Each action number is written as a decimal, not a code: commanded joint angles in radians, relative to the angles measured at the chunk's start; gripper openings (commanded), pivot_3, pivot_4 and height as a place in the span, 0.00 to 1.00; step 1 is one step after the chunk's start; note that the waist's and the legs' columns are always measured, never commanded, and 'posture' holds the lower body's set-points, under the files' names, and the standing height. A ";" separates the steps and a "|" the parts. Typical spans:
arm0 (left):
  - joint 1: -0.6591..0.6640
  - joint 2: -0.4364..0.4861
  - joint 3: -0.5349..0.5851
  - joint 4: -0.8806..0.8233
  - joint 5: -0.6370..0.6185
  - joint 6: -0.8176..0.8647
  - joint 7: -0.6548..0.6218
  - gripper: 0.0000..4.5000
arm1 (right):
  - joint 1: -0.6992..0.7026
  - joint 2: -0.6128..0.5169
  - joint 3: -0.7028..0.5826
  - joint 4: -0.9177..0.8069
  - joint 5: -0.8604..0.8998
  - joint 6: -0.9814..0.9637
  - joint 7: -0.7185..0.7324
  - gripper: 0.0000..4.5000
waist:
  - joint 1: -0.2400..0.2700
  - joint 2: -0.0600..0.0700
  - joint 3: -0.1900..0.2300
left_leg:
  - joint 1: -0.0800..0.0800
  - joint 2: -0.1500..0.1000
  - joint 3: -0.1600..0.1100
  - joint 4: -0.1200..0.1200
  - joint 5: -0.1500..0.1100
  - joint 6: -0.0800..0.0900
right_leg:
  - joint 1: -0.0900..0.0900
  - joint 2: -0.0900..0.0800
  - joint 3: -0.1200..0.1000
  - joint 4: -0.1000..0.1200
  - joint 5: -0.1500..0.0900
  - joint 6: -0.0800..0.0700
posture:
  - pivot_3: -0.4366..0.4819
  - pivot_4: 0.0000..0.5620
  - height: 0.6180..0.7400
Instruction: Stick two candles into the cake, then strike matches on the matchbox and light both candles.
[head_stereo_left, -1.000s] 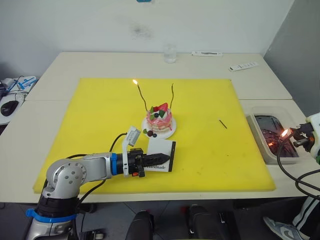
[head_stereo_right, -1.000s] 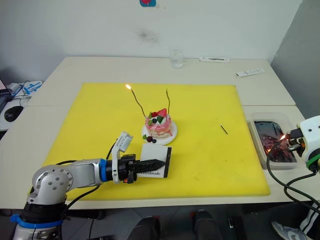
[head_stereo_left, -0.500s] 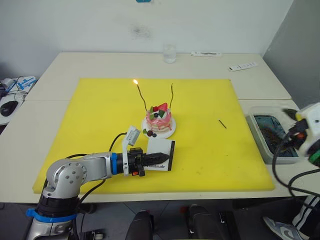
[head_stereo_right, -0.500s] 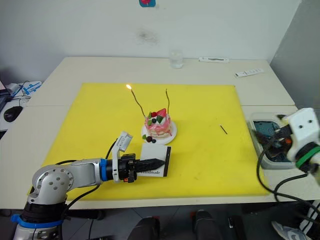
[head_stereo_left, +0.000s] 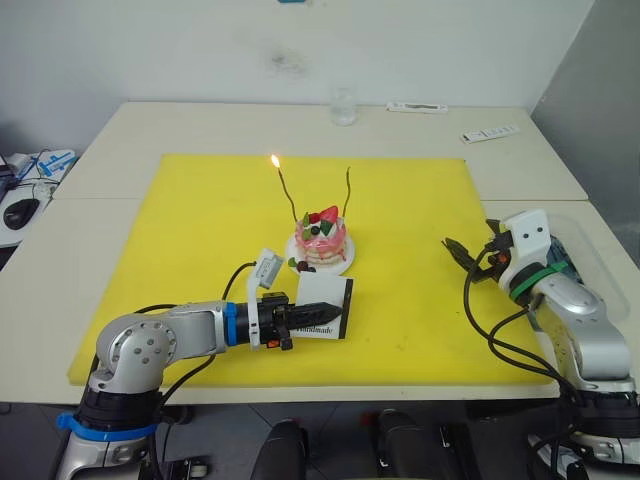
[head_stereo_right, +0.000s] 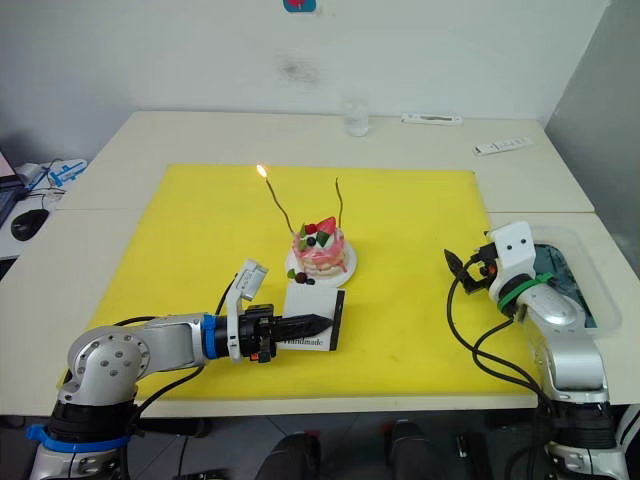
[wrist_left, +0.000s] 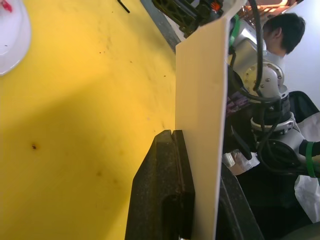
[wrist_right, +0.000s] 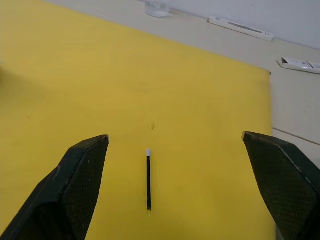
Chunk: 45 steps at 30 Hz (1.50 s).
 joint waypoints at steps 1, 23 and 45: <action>-0.007 0.003 0.016 -0.021 -0.015 -0.008 -0.010 0.00 | -0.018 0.018 0.033 0.047 -0.028 -0.072 0.000 0.99 | 0.000 0.000 0.000 | 0.000 0.000 0.000 0.000 0.000 0.000 | 0.000 0.000 0.000 0.000 0.000 0.000 | 0.48 0.27 1.00; -0.006 0.001 0.021 -0.024 -0.015 -0.007 0.001 0.00 | -0.078 0.129 0.043 0.198 -0.057 -0.008 -0.113 0.47 | -0.002 0.000 0.000 | 0.002 0.000 0.000 0.001 0.000 0.000 | 0.001 0.000 0.000 0.001 0.002 0.002 | 0.48 0.27 1.00; -0.002 -0.003 0.022 -0.018 -0.010 -0.009 0.010 0.00 | 0.094 0.034 0.121 -0.248 0.064 0.217 0.073 0.00 | -0.001 0.000 0.000 | 0.002 0.000 0.000 0.000 0.000 0.000 | 0.001 0.000 0.000 0.001 0.001 0.001 | 0.48 0.27 1.00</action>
